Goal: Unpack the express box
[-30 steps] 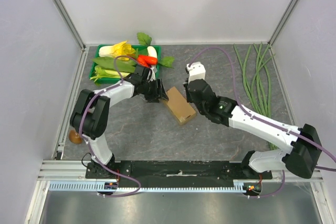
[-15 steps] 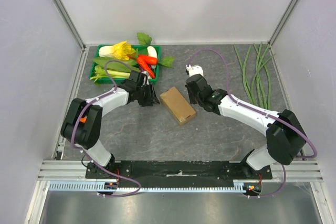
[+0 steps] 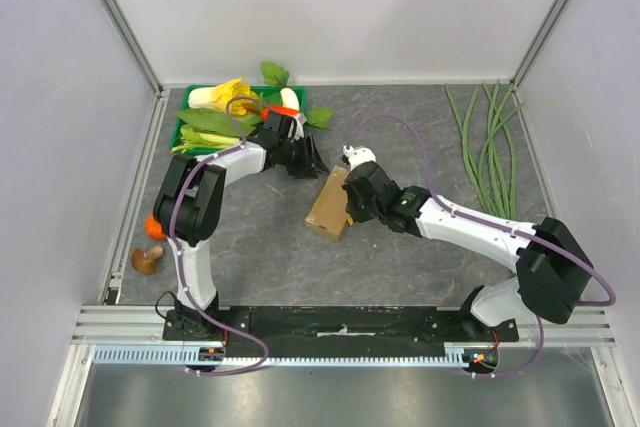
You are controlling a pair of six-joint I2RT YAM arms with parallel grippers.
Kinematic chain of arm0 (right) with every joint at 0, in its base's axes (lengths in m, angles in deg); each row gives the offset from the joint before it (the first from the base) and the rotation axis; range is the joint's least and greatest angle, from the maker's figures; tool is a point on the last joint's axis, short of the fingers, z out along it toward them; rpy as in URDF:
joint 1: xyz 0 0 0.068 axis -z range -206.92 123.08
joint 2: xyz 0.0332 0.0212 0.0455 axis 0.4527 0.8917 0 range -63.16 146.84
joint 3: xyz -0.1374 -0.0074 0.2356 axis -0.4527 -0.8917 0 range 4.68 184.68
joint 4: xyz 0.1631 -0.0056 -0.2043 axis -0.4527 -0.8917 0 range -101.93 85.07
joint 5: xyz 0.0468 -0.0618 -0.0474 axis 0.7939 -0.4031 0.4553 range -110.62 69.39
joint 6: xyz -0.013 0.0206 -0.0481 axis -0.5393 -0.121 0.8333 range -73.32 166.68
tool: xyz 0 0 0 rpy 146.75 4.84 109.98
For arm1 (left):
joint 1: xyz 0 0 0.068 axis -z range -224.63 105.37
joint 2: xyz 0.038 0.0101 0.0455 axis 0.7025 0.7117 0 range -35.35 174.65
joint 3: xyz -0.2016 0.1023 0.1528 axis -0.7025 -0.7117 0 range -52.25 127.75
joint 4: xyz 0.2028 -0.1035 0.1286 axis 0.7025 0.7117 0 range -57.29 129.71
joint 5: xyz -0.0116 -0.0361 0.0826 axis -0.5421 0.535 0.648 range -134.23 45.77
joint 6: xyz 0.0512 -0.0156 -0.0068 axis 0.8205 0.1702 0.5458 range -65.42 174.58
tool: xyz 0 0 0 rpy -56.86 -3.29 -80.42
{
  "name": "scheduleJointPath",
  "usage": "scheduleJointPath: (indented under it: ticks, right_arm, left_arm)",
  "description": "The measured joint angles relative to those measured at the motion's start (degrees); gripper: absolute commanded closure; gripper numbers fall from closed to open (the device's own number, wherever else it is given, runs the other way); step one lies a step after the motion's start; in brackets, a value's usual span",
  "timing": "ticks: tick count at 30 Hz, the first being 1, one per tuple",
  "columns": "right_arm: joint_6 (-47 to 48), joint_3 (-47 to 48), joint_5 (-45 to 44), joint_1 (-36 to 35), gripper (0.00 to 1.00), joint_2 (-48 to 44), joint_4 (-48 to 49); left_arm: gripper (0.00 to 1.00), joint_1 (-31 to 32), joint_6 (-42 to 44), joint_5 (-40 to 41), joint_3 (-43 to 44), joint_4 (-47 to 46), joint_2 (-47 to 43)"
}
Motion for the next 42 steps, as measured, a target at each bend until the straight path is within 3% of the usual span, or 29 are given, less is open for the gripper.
scheduleJointPath:
  ticks: [5, 10, 17, 22, 25, 31, 42]
  right_arm:
    - [-1.44, -0.04, -0.96, -2.67, 1.0, -0.11, 0.15]
    - [-2.95, 0.0, -5.16, -2.91, 1.0, -3.04, -2.6]
    - [-1.03, 4.28, -10.54, 0.61, 1.0, -13.77, -5.6]
    - [2.25, 10.56, -9.51, 9.14, 1.0, -4.17, -1.6]
    - [3.82, 13.75, -8.15, 11.82, 1.0, 4.66, 0.09]
    - [3.74, 16.81, -3.34, 14.91, 1.0, 15.85, 1.92]
    - [3.93, 12.09, 0.09, 15.34, 1.0, 12.41, 4.07]
  left_arm:
    - [0.48, -0.02, -0.83, -3.82, 5.51, -2.14, 4.31]
    - [0.48, -0.26, -0.79, -1.16, 4.66, -1.27, 2.71]
    - [0.56, -0.39, -0.61, 9.4, -6.34, 2.64, -16.17]
    - [0.59, -0.13, -1.49, 14.03, -14.88, 6.97, -29.07]
    - [0.62, 0.83, -1.55, 12.92, -19.71, 9.27, -32.09]
    - [0.65, 5.2, -1.2, 8.74, -23.41, 13.75, -28.22]
    - [0.65, 6.29, -0.55, 5.33, -18.88, 14.6, -18.93]
